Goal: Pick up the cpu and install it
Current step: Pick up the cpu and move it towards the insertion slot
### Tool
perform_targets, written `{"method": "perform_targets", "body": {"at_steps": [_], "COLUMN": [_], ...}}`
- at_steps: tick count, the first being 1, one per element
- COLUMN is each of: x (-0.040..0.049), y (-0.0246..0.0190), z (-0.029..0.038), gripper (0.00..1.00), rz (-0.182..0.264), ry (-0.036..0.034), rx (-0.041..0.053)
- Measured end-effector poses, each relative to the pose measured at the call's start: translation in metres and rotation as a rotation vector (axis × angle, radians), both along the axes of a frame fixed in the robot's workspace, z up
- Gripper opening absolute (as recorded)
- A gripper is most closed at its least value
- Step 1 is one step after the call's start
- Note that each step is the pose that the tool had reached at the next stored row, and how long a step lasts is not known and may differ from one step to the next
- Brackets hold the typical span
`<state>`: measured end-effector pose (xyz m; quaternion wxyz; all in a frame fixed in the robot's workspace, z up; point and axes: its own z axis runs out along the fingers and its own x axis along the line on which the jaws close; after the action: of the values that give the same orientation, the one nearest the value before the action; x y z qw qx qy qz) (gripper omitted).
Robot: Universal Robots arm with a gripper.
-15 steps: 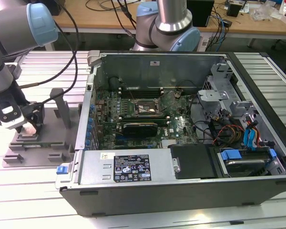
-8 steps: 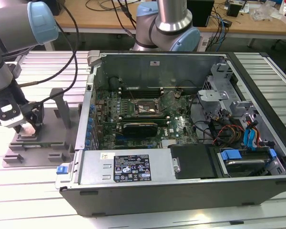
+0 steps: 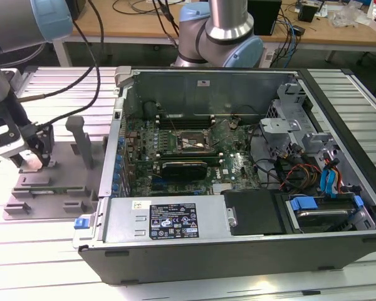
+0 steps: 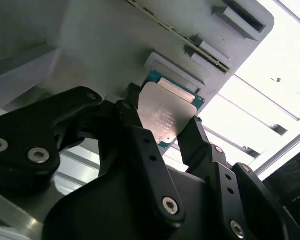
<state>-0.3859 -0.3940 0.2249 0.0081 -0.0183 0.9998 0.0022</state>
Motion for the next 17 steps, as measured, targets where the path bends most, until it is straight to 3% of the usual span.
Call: {"method": "perform_targets", "body": {"at_steps": [3, 8, 10, 12, 15, 17], "x": [0.0005, 0.0005, 0.0005, 0.0005, 0.0005, 0.0005], "y": [0.0000, 0.0000, 0.0000, 0.0000, 0.0000, 0.0000], "z": [0.0089, 0.0316, 0.0377, 0.0536, 0.0657, 0.0783], "gripper": [0.55, 0.55, 0.55, 0.55, 0.55, 0.55], "rz": [0.000, 0.000, 0.000, 0.000, 0.000, 0.000], "ry": [0.0007, 0.0005, 0.0006, 0.0006, 0.0006, 0.0006], "rx": [-0.0031, -0.0033, -0.0033, -0.0033, -0.0033, -0.0033]}}
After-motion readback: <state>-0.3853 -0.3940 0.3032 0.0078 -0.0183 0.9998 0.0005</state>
